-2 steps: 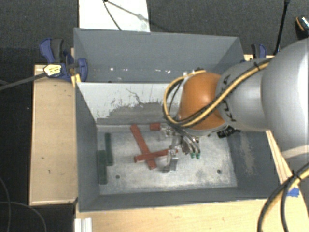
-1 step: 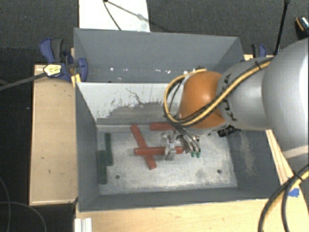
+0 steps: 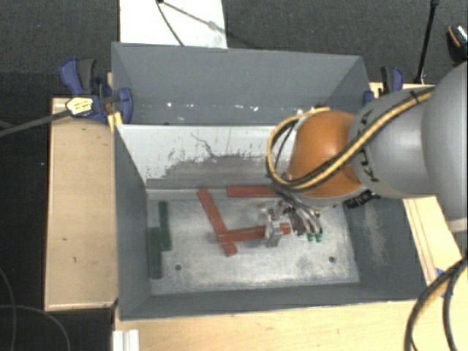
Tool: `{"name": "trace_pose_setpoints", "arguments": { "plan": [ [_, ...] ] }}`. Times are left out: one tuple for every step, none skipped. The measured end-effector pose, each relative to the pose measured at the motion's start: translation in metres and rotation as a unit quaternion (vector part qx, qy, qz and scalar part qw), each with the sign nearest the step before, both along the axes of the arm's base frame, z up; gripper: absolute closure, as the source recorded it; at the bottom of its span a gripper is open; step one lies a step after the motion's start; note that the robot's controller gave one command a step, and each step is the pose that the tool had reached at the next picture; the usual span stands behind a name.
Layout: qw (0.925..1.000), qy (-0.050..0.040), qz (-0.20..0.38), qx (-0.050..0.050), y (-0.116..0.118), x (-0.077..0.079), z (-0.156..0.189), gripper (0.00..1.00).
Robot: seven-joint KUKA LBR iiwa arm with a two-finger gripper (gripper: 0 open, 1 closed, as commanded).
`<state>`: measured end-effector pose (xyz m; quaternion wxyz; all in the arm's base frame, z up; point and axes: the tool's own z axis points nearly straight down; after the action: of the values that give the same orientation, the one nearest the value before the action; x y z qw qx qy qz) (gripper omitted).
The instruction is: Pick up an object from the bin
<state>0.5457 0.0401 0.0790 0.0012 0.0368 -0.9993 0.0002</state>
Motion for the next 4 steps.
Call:
{"name": "trace_pose_setpoints", "arguments": {
  "plan": [
    [0.9999, -0.0074, -0.007, 0.001, -0.004, 0.01, 0.182, 1.0],
    [1.0, -0.0028, -0.007, 0.0, -0.004, 0.009, 0.177, 0.0],
    [0.9854, 0.0014, 0.17, 0.001, 0.049, 0.026, -0.011, 0.0],
    [0.9858, -0.0036, 0.168, 0.002, 0.05, 0.028, -0.006, 1.0]
  ]
}}
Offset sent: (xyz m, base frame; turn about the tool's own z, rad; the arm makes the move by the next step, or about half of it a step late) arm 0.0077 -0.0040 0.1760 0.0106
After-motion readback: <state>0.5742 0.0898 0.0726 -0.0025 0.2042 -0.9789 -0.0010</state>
